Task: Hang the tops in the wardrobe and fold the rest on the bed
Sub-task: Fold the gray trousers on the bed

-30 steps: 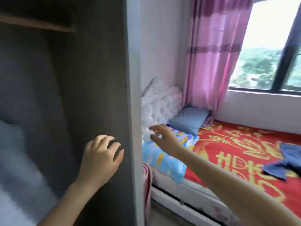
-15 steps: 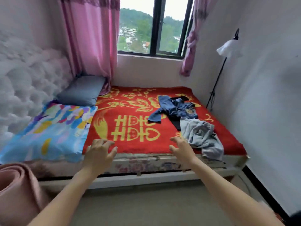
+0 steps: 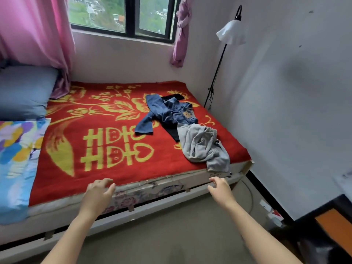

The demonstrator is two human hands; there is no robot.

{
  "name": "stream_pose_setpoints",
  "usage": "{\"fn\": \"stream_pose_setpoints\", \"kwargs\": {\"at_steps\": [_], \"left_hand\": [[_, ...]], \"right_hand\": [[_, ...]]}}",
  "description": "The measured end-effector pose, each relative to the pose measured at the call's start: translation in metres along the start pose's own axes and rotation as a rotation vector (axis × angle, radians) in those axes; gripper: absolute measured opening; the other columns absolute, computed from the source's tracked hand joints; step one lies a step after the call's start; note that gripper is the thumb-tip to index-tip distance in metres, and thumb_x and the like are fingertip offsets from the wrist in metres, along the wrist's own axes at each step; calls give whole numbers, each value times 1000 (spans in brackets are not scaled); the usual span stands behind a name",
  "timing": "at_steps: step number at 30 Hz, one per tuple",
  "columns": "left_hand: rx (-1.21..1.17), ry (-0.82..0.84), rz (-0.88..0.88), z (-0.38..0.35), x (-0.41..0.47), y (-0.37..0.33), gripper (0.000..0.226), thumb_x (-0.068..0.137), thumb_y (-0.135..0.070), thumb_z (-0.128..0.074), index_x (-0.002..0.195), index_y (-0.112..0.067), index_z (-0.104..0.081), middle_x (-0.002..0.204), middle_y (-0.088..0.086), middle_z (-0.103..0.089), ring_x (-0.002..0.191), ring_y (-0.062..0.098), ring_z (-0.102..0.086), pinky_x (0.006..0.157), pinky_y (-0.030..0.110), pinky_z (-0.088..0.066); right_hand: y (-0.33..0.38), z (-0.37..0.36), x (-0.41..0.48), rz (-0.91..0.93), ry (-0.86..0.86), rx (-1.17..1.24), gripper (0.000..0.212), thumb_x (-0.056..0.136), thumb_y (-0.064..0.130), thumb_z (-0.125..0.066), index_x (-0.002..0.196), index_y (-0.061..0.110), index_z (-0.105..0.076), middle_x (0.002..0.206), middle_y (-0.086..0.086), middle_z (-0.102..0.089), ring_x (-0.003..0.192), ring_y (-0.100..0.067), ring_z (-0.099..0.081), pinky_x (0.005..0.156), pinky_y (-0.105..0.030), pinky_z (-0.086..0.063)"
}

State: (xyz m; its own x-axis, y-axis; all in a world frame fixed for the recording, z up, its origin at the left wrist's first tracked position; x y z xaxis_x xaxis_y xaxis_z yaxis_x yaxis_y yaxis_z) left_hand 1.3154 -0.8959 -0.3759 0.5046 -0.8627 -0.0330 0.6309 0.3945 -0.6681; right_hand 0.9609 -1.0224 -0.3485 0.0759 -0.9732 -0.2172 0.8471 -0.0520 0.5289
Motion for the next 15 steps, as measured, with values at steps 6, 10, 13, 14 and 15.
{"fn": "stream_pose_setpoints", "kwargs": {"at_steps": [6, 10, 13, 14, 15], "left_hand": [[29, 182, 27, -69, 47, -12, 31, 96, -28, -49, 120, -11, -59, 122, 11, -58, 115, 27, -48, 93, 41, -43], [63, 292, 15, -127, 76, -51, 31, 97, -30, -46, 120, -13, -57, 121, 9, -57, 113, 26, -49, 90, 40, -45], [60, 317, -40, -177, 101, -100, 29, 97, -30, -46, 119, -15, -58, 119, 7, -56, 110, 24, -50, 90, 37, -44], [55, 320, -48, -186, 104, -114, 29, 97, -30, -47, 119, -15, -58, 119, 6, -57, 112, 23, -49, 91, 35, -43], [50, 307, -59, -203, 114, -134, 29, 97, -29, -47, 119, -14, -59, 119, 6, -57, 112, 21, -48, 91, 33, -42]], "right_hand": [[-52, -9, 30, -211, 60, -49, 38, 91, 16, -49, 129, 11, -49, 132, -13, -42, 120, -27, -44, 97, -30, -38], [-104, 19, 68, -306, 27, -19, 37, 92, 13, -49, 129, 8, -48, 130, -14, -41, 114, -27, -47, 92, -29, -37], [-146, 45, 114, -341, -12, 28, 36, 93, 11, -49, 129, 7, -49, 130, -16, -42, 112, -27, -50, 92, -30, -38], [-154, 50, 124, -352, -13, 37, 36, 93, 12, -49, 128, 7, -49, 130, -16, -42, 111, -27, -50, 91, -31, -39], [-167, 59, 145, -358, -13, 52, 36, 93, 13, -49, 128, 7, -49, 130, -16, -42, 107, -27, -51, 88, -31, -39]]}}
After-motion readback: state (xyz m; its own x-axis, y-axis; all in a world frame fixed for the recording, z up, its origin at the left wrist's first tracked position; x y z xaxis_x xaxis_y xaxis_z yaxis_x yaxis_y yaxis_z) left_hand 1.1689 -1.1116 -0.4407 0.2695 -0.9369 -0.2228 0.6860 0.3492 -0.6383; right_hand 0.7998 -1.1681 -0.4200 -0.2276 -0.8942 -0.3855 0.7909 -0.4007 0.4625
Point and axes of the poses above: each hand's wrist, its own x-axis towards the middle knuckle, its own z-axis out of the back of the hand, y = z × x, the point moved 3 cm from there along x, towards the middle knuckle
